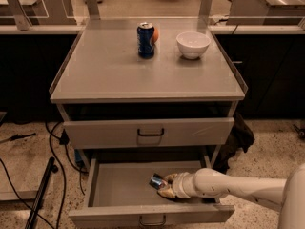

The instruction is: Pick redbull can from middle drawer and place on counter

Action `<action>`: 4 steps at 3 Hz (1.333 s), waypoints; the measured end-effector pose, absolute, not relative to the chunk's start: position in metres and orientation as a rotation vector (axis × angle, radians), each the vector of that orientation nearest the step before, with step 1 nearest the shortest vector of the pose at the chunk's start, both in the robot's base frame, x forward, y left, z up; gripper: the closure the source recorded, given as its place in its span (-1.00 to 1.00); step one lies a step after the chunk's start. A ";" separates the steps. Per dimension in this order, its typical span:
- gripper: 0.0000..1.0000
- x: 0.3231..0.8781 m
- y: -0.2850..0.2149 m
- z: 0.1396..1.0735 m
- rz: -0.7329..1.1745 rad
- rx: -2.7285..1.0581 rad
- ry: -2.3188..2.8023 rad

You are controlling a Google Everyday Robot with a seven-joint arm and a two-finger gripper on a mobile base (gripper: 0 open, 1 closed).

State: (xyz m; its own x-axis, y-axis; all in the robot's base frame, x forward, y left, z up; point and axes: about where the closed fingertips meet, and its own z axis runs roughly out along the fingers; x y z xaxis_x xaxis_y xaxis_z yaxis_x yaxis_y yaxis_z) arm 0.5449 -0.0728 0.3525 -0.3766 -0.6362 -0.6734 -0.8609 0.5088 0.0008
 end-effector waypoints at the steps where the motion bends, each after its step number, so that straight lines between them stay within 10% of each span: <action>1: 0.98 0.539 -0.070 0.368 0.487 -1.256 2.119; 4: 1.00 0.537 -0.082 0.458 0.627 -1.524 1.958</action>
Offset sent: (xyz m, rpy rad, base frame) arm -0.0245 0.0026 0.0707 0.0093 0.0216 0.2134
